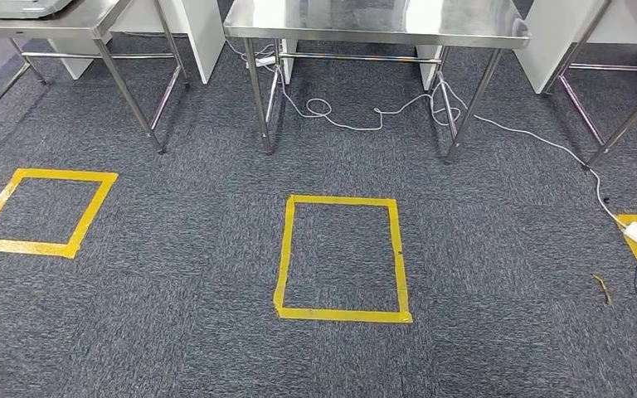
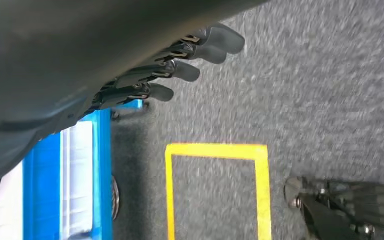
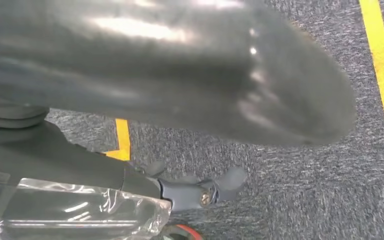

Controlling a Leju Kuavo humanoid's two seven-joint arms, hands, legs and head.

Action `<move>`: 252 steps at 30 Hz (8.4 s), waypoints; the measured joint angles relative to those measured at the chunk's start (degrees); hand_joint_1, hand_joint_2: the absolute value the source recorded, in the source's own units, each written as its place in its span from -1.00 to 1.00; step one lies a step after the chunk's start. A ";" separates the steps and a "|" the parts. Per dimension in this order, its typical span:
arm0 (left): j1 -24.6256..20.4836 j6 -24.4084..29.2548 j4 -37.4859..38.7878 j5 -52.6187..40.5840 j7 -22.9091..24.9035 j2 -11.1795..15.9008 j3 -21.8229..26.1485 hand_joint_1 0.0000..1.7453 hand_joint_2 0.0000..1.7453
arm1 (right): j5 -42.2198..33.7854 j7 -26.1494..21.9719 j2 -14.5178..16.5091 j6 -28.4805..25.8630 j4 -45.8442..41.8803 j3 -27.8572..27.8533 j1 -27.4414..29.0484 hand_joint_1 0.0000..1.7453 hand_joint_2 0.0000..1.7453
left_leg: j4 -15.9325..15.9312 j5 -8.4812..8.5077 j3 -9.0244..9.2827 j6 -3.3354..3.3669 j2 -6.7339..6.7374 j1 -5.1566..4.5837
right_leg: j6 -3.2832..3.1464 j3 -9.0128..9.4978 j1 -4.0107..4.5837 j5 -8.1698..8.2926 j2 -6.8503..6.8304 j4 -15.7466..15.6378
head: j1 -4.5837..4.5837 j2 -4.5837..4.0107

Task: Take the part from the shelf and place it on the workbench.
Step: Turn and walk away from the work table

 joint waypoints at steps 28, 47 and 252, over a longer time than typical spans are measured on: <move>-0.04 -1.08 0.01 -0.99 -1.04 0.02 -1.09 -1.00 -1.00 | -1.01 -0.21 0.01 0.17 0.09 -0.04 -0.05 -1.00 -1.00 | -1.61 6.33 -4.58 1.18 0.39 0.12 | -0.39 3.00 0.45 -2.07 0.00 -1.33 | 0.08 0.00; -0.05 -0.67 0.01 -1.52 -1.23 -0.01 -1.45 -1.00 -1.00 | -1.92 -0.40 -0.03 1.03 0.09 -0.26 -0.08 -1.00 -1.00 | -1.60 6.17 -5.04 -0.61 0.39 -0.11 | -0.33 2.13 0.44 -2.08 -0.02 -1.30 | 0.12 0.00; 0.60 1.65 0.03 -2.45 3.13 1.80 -1.36 -1.00 -1.00 | -0.48 1.85 -0.62 6.37 0.90 0.34 1.30 -1.00 -1.00 | -1.94 3.63 -2.71 2.30 -2.00 -0.40 | 0.20 -6.20 0.11 -9.84 -0.30 16.85 | -0.31 0.00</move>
